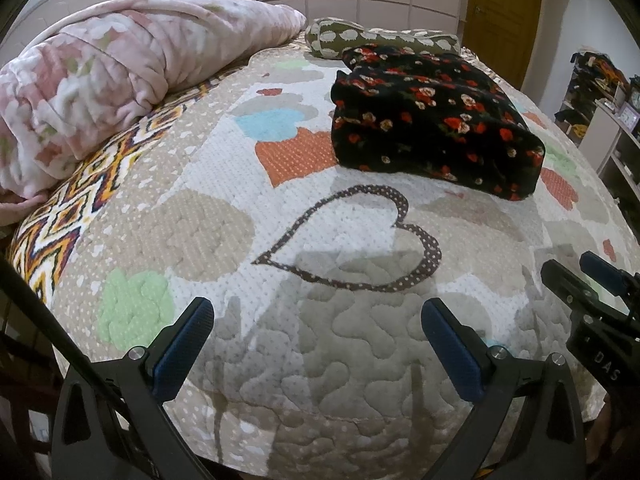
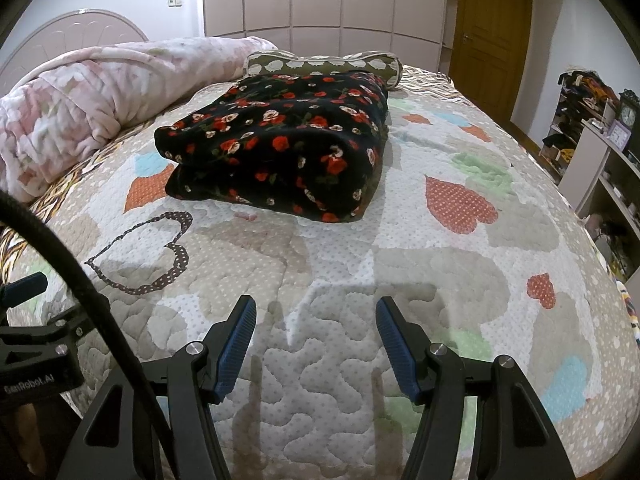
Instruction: Fold large clothes
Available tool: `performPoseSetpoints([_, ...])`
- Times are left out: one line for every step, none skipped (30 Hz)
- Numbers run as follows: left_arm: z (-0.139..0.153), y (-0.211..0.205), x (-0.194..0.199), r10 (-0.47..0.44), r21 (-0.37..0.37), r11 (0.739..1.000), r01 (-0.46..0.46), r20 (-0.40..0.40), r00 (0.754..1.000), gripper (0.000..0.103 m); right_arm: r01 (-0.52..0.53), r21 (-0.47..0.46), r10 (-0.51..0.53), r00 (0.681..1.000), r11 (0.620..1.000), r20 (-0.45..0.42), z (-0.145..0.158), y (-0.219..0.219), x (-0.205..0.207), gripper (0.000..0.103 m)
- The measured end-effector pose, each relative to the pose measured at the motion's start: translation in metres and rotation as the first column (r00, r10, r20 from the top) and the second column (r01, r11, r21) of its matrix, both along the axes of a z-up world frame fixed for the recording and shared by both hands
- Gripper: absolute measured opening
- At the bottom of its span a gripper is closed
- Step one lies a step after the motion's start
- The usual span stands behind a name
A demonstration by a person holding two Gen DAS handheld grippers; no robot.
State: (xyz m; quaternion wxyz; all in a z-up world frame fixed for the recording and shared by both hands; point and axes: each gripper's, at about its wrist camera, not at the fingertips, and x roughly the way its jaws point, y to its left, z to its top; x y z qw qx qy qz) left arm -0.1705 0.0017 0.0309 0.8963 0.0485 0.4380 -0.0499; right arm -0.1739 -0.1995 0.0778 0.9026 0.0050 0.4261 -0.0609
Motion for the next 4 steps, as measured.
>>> performPoseSetpoints([0.0015, 0.0007, 0.0008, 0.004, 0.008, 1.0, -0.004, 0.011, 1.0, 0.103, -0.001, 0.0, 0.001, 1.0, 1.0, 0.0, 0.0002, -0.0012, 0.0007, 0.066])
performPoseSetpoints([0.0028, 0.0024, 0.0029, 0.005, 0.012, 1.0, -0.005, 0.016, 1.0, 0.103, 0.0, 0.0, 0.0, 1.0, 1.0, 0.0, 0.0004, -0.0025, 0.0016, 0.066])
performPoseSetpoints([0.0044, 0.0037, 0.0047, 0.006, 0.012, 1.0, -0.007, 0.02, 1.0, 0.103, 0.001, 0.001, -0.001, 1.0, 1.0, -0.001, 0.0007, -0.0042, 0.0026, 0.066])
performPoseSetpoints([0.006, 0.0059, 0.0072, 0.01, 0.01, 1.0, -0.01, 0.023, 1.0, 0.103, 0.003, 0.006, -0.003, 1.0, 1.0, -0.001, 0.0013, -0.0068, 0.0035, 0.066])
